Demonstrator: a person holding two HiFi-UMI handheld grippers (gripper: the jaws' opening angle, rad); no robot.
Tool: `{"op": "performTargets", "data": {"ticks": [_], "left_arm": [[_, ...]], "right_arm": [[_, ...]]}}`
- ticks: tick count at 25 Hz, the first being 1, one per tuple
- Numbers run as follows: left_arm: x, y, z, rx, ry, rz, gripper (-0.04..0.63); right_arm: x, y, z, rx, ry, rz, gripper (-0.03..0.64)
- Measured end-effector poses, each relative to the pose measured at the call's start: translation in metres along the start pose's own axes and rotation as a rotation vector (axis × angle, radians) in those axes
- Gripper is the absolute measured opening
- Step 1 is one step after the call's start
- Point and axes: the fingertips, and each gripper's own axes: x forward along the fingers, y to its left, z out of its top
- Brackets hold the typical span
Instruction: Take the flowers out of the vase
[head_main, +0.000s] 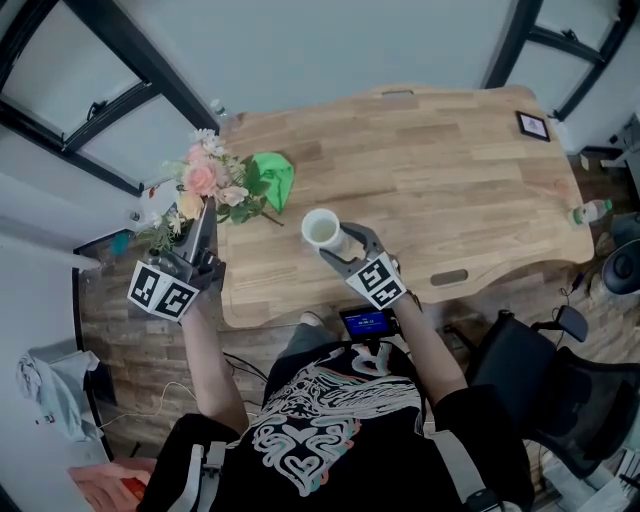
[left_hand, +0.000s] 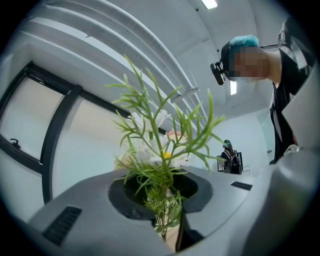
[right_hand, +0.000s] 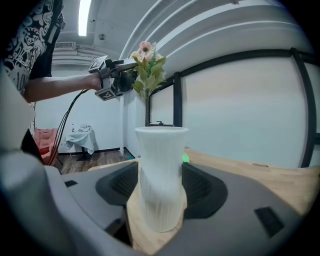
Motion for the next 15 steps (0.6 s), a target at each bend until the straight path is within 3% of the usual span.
{"op": "performTargets", "data": {"ticks": [15], "left_arm": [[-0.010, 0.014, -0.106, -0.043, 0.239, 0.068, 0.089]], "right_arm": [[-0.016, 0.004, 0.014, 0.033, -0.061, -0.032, 0.281]]}}
